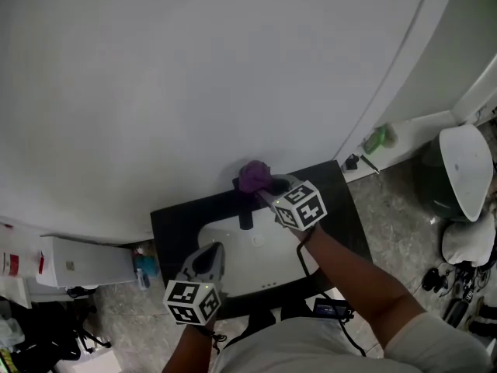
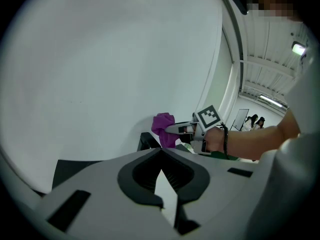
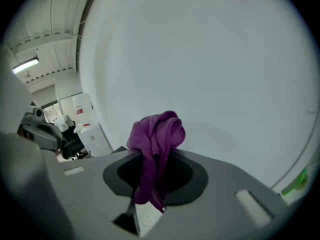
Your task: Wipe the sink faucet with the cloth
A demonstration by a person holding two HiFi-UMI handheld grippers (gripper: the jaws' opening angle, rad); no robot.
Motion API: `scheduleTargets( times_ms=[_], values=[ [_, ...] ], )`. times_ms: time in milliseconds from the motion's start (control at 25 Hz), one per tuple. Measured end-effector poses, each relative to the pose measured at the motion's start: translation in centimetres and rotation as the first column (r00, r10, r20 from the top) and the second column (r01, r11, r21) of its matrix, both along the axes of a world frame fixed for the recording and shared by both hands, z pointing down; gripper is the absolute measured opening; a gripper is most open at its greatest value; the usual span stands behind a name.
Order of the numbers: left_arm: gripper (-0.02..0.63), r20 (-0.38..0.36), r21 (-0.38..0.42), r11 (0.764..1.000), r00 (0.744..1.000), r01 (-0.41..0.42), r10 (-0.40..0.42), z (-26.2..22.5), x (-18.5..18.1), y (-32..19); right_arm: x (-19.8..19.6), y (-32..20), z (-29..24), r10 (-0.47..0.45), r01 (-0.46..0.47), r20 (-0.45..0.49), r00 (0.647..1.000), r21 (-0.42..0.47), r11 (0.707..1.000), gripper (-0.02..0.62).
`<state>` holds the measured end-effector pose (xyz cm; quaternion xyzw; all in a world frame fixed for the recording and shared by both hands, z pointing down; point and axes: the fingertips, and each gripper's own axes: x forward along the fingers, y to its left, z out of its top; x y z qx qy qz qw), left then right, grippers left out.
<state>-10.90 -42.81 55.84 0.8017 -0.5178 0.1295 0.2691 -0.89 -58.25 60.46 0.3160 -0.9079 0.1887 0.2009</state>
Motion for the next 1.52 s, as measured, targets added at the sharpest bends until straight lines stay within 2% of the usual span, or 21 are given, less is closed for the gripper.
scheduleTargets(
  times_ms=[240, 440, 760, 880, 1000, 1080, 1280, 1440, 1520],
  values=[
    [0.008, 0.025, 0.0, 1.0, 1.0, -0.006, 0.006, 0.2, 1.2, -1.3, -2.2, -2.0, 6.8, -0.081, 0.074, -0.087, 0.993, -0.077, 0.994, 0.089],
    [0.006, 0.026, -0.018, 1.0, 1.0, 0.017, -0.016, 0.9, 0.8, -1.7, -2.7, -2.3, 12.1, -0.121, 0.102, -0.139, 0.983, -0.138, 0.985, 0.087],
    [0.006, 0.035, -0.041, 0.998, 0.998, 0.047, -0.046, 1.8, -0.7, -1.2, -2.6, -2.4, 20.5, -0.162, 0.099, -0.268, 0.95, -0.235, 0.967, 0.087],
    [0.006, 0.034, -0.035, 0.998, 0.998, 0.049, -0.048, 1.5, -0.5, -0.7, -2.6, -2.1, 21.4, -0.16, 0.095, -0.266, 0.951, -0.242, 0.966, 0.088],
    [0.008, 0.031, -0.01, 0.999, 0.998, 0.046, -0.046, 0.3, 0.0, -0.2, -1.8, -1.9, 19.2, -0.128, 0.078, -0.248, 0.96, -0.204, 0.976, 0.091],
    [0.006, 0.026, 0.012, 0.999, 0.999, 0.04, -0.04, -0.8, 0.6, 0.2, -1.0, -1.2, 15.8, -0.104, 0.071, -0.212, 0.972, -0.155, 0.985, 0.091],
    [0.006, -0.004, 0.076, 0.997, 1.0, 0.029, -0.029, -4.6, 1.7, 1.3, 1.3, 2.8, 2.5, -0.042, 0.042, -0.098, 0.994, 0.003, 0.999, 0.091],
    [0.006, -0.041, 0.146, 0.989, 0.999, 0.001, 0.006, -8.3, 3.2, 1.4, 2.9, 7.3, -7.8, -0.018, 0.019, -0.012, 1.0, 0.106, 0.994, 0.091],
    [0.008, -0.037, 0.182, 0.983, 0.999, -0.021, 0.028, -10.1, 3.8, 1.4, 3.0, 9.7, -11.8, -0.019, 0.013, 0.042, 0.999, 0.134, 0.991, 0.091]
  ],
)
